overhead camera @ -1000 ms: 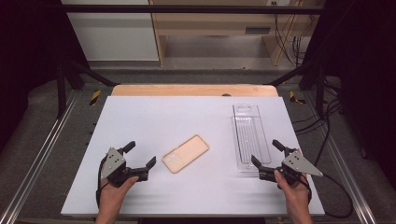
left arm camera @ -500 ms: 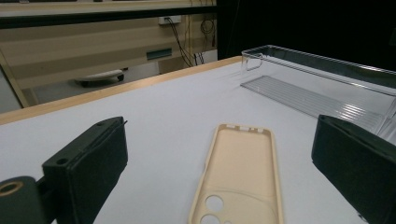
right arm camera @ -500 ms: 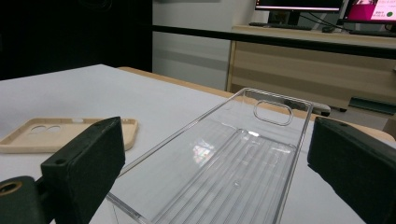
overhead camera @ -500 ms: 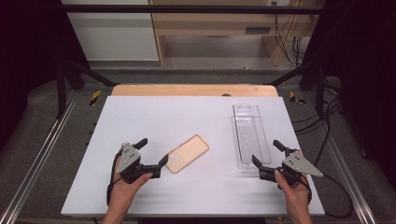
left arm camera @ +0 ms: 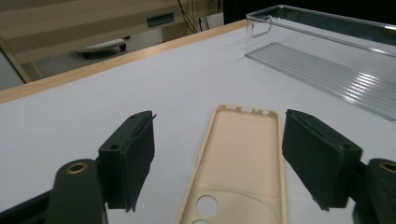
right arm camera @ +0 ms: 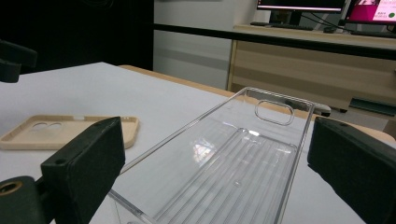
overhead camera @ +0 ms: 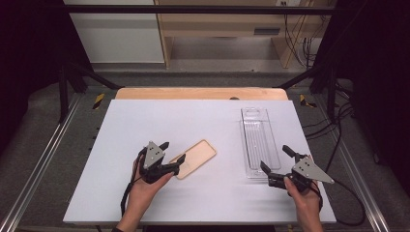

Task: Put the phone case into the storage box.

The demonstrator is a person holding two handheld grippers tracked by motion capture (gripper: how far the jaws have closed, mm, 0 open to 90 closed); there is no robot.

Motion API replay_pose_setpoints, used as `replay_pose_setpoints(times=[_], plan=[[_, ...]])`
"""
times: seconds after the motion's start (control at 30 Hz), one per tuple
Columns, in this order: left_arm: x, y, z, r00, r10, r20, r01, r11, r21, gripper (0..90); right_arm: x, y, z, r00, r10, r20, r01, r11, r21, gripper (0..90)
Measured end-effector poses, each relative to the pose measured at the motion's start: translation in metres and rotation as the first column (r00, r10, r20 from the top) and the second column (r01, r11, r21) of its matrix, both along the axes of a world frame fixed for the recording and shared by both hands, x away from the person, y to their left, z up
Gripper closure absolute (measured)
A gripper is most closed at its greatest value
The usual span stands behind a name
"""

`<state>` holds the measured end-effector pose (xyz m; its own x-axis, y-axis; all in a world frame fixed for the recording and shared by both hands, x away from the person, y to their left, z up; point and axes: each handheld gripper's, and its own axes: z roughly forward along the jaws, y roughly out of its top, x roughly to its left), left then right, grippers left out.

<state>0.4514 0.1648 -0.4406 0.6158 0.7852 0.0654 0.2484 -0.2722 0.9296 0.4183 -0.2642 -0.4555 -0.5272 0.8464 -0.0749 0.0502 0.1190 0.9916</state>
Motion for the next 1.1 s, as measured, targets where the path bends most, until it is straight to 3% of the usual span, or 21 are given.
replay_pose_setpoints(times=[0.03,0.1,0.3,0.57,0.6,1.1], plan=[[0.0,-0.001,0.0,0.9999,-0.009,-0.005,0.009,1.0,0.003,29.9,0.0,0.0,0.0,1.0,0.0,0.0,0.0,1.0,0.0,4.6],[-0.002,-0.003,0.0,0.9997,-0.016,-0.017,0.016,0.9998,0.01,39.8,-0.001,0.0,0.0,1.0,-0.001,-0.001,0.001,1.0,0.0,4.6],[-0.003,-0.009,-0.007,0.9933,-0.056,-0.101,0.06,0.9975,0.038,62.2,0.0,-0.001,0.0,1.0,-0.006,0.001,0.006,1.0,0.003,4.6],[-0.002,-0.012,-0.011,0.9777,-0.077,-0.195,0.09,0.9945,0.055,84.6,-0.001,-0.001,0.001,1.0,-0.005,0.001,0.005,1.0,0.003,4.5],[-0.002,-0.013,-0.012,0.9733,-0.079,-0.216,0.094,0.9937,0.061,87.0,-0.001,-0.001,0.001,1.0,-0.006,0.002,0.006,1.0,0.004,4.6],[-0.001,-0.021,-0.02,0.9556,-0.069,-0.287,0.108,0.9864,0.124,90.0,-0.002,-0.001,0.001,1.0,-0.005,0.0,0.005,1.0,-0.005,4.6]])
